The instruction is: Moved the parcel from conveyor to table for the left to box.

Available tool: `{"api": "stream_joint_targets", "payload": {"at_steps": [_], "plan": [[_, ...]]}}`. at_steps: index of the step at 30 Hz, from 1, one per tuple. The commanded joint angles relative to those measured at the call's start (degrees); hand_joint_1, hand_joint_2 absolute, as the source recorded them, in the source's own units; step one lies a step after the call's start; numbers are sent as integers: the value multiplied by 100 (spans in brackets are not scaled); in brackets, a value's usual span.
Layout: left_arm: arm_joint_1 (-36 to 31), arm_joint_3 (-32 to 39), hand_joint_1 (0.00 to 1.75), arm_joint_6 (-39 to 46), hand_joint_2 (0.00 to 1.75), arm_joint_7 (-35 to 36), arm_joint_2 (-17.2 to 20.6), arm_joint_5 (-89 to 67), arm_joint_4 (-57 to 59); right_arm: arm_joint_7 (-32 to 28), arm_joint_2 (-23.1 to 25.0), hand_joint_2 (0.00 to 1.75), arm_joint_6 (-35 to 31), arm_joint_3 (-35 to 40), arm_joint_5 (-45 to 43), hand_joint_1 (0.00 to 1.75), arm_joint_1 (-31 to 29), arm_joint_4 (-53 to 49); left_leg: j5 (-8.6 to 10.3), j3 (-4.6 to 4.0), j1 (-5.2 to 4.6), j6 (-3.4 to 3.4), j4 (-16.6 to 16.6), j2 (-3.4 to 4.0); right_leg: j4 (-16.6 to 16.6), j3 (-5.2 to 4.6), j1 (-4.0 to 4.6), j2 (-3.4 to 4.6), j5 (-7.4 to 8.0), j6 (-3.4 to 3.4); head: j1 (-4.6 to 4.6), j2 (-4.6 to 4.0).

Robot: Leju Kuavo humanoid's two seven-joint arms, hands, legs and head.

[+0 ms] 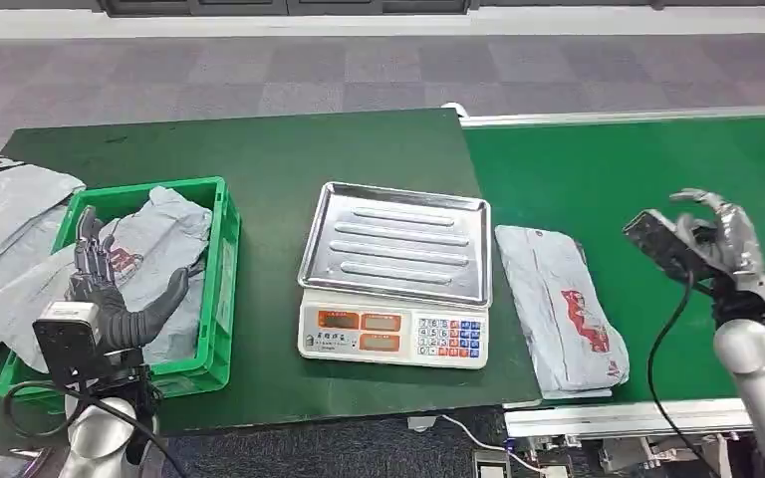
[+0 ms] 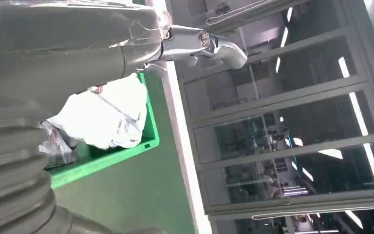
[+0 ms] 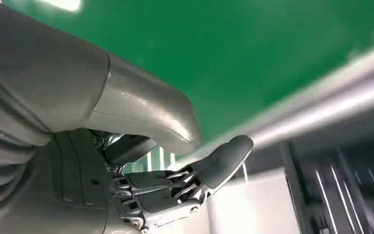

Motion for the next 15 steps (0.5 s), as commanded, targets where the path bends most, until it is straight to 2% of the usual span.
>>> {"api": "stream_joint_targets", "payload": {"at_steps": [1,3,5,8,9,15], "plan": [[-36,208,0,11,175,-7,-104,-22,116,-33,121,175,26,-508,-42,175,-160,-549,4,10,-4,0,-14,11,-11,5,-4,11,6,-3,0,0],[-59,184,0,30,175,-34,-93,-11,144,-151,146,175,-284,-473,38,175,-363,-477,2,9,-4,0,-11,12,-6,4,-3,10,3,-3,0,0],[-93,169,0,47,175,-32,-92,-11,179,-107,137,175,-200,-390,37,175,-589,-467,4,13,-6,0,-18,15,-12,6,-5,14,6,-3,0,0],[-93,169,0,47,175,-32,-92,-11,179,-107,137,175,-200,-390,37,175,-589,-467,1,5,-6,4,-5,23,1,-3,-6,23,5,0,0,0],[-191,113,0,43,175,-43,-68,-16,276,-366,295,175,-520,-410,-88,175,-725,-527,2,1,-4,4,-2,14,3,-4,-4,14,5,1,0,0],[-277,74,0,47,175,-43,-60,-14,372,-247,340,175,-513,-313,-21,175,-825,-593,8,12,-5,3,-15,20,-8,3,-5,20,11,-2,0,0]]}}
